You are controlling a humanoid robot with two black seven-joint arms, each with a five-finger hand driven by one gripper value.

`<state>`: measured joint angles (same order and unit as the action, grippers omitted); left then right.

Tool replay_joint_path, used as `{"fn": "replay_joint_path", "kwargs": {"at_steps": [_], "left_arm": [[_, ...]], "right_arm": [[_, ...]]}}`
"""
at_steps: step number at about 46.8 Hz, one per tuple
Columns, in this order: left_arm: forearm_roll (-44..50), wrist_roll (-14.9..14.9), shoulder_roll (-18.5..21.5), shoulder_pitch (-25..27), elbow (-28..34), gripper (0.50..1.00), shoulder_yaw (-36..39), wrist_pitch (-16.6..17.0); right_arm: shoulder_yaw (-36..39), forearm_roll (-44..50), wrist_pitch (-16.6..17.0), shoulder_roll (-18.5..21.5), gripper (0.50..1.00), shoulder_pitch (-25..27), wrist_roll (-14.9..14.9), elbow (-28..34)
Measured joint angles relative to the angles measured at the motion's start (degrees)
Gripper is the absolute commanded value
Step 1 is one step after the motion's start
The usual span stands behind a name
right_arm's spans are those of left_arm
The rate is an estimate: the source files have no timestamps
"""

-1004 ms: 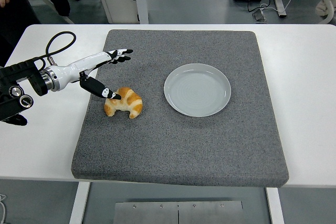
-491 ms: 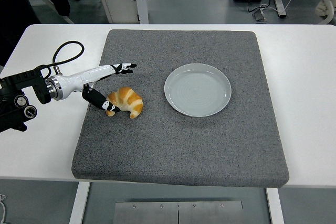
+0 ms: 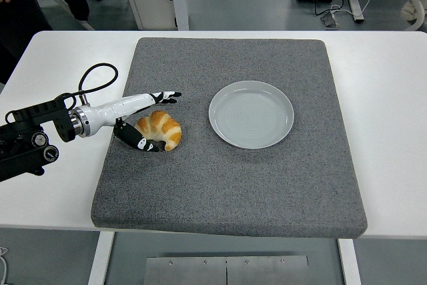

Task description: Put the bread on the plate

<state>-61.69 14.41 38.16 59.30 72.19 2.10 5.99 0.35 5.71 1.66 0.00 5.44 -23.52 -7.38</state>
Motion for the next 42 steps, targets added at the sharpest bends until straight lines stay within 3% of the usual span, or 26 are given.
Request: {"fn": "replay_joint_path", "kwargs": {"at_steps": [13,20,29,38,42], "left_arm": [[-3.3,-0.18,-0.1,-0.05,-0.19,0.934,0.2,2.05],[-4.68,-0.18,-0.16,-0.3,-0.37,0.871,0.2,3.92],[-8.32,-0.18,-1.42,-0.5,-0.72,0.827,0.5,6.49],[-8.7,-0.03,-1.76,-0.5,-0.91,0.815,1.22,6.76],[-8.86,0.06,-1.77,-0.5,-0.92,0.787,1.32,6.83]], "right_arm": [[0.0,0.0,0.0,0.0,1.0,0.01,0.0,0.0],[0.0,0.0,0.0,0.0,1.0,0.0,0.0,0.0],[0.0,0.0,0.0,0.0,1.0,0.01,0.0,0.0],[0.0,0.0,0.0,0.0,1.0,0.0,0.0,0.0],[0.0,0.0,0.0,0.0,1.0,0.0,0.0,0.0]]}}
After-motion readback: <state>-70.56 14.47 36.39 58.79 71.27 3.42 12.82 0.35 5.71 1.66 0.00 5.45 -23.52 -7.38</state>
